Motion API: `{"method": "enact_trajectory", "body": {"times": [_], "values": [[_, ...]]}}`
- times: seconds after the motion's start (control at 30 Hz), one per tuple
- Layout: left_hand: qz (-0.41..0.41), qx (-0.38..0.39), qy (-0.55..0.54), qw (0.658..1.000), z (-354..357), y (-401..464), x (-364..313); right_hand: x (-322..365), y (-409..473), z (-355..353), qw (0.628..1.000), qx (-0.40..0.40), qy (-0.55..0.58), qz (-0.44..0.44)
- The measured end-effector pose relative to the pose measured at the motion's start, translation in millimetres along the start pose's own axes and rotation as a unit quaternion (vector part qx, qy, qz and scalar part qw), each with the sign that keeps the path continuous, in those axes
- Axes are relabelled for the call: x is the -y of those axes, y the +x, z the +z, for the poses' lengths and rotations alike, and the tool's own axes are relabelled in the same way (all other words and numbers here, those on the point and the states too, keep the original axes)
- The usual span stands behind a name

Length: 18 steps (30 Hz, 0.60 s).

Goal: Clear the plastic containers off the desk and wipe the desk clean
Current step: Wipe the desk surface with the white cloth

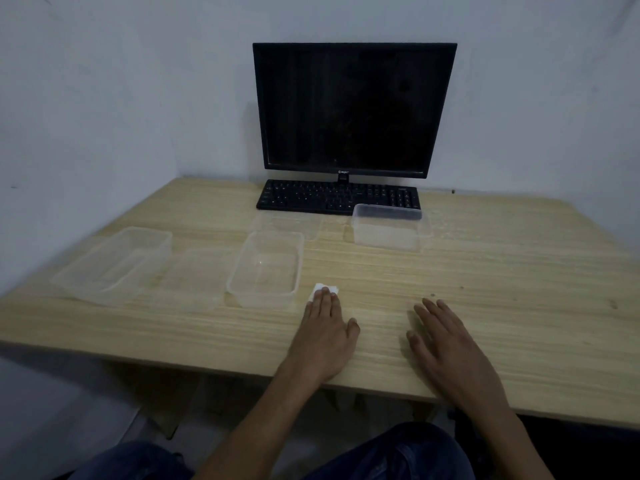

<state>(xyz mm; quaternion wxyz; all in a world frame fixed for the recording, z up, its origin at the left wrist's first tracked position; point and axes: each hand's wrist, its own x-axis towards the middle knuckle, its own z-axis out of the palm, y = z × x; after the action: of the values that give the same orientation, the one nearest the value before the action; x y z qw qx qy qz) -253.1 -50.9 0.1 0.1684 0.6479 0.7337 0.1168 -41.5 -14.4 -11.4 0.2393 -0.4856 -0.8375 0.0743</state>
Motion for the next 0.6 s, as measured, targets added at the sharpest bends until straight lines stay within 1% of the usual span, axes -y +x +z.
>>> {"method": "enact_trajectory", "body": {"times": [0.17, 0.27, 0.33, 0.47, 0.6], "values": [[0.079, 0.040, 0.007, 0.996, 6.6, 13.9, -40.6, -2.7, 0.5, 4.8, 0.999, -0.013, -0.033, -0.011], [0.140, 0.052, 0.032, 0.988, 14.6, 17.7, -60.1, -4.2, 0.9, 6.2, 1.000, 0.002, -0.029, 0.008], [0.164, 0.055, 0.043, 0.984, 19.3, 15.8, -63.2, -5.4, 0.9, 5.1, 1.000, 0.004, -0.024, 0.015], [0.171, 0.070, 0.043, 0.982, 16.8, 2.5, -47.6, -6.6, -0.4, 4.0, 0.999, 0.002, -0.042, -0.001], [0.139, 0.064, 0.040, 0.987, 8.7, -6.4, -22.3, -6.9, -0.4, 5.5, 0.999, 0.017, -0.044, -0.010]]}}
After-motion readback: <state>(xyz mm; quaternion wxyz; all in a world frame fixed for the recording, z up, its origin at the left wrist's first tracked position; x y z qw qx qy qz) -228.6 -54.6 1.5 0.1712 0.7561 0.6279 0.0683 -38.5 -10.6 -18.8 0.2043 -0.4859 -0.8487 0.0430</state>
